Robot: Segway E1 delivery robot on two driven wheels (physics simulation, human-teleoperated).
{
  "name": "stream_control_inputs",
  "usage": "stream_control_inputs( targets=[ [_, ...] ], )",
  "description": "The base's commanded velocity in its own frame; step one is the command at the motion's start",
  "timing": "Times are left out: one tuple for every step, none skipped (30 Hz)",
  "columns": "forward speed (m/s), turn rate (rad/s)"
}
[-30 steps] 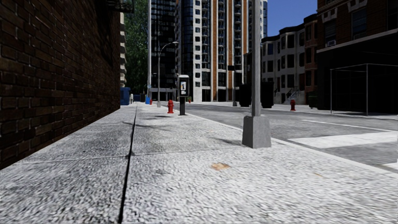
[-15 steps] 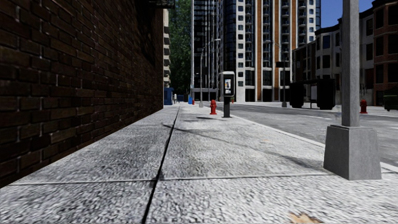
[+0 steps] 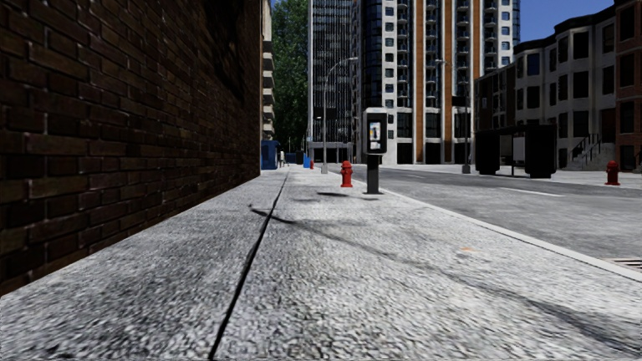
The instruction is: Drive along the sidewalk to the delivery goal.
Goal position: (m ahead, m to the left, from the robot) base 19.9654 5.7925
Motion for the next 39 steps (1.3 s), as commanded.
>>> stream_control_inputs(
  targets=[
    [2.0,0.0],
    [2.0,0.0],
    [2.0,0.0],
    [2.0,0.08],
    [2.0,0.15],
    [2.0,0.2],
    [2.0,0.2],
    [2.0,0.23],
    [2.0,0.25],
    [2.0,0.26],
    [2.0,0.26],
    [2.0,0.26],
    [2.0,0.26],
    [2.0,0.26],
    [2.0,0.26],
    [2.0,0.26],
    [2.0,0.26],
    [2.0,0.26],
    [2.0,0.26],
    [2.0,0.26],
    [2.0,0.26],
    [2.0,0.25],
    [2.0,0.12],
    [2.0,0.0],
    [2.0,0.0],
    [2.0,0.0],
    [2.0,0.0],
    [2.0,0.0],
    [2.0,0.0],
    [2.0,0.0],
    [2.0,0.0],
    [2.0,0.0],
    [2.0,0.0],
    [2.0,0.0],
    [2.0,0.0],
    [2.0,0.0],
    [2.0,0.0],
    [2.0,0.0],
    [2.0,0.0]
  ],
)
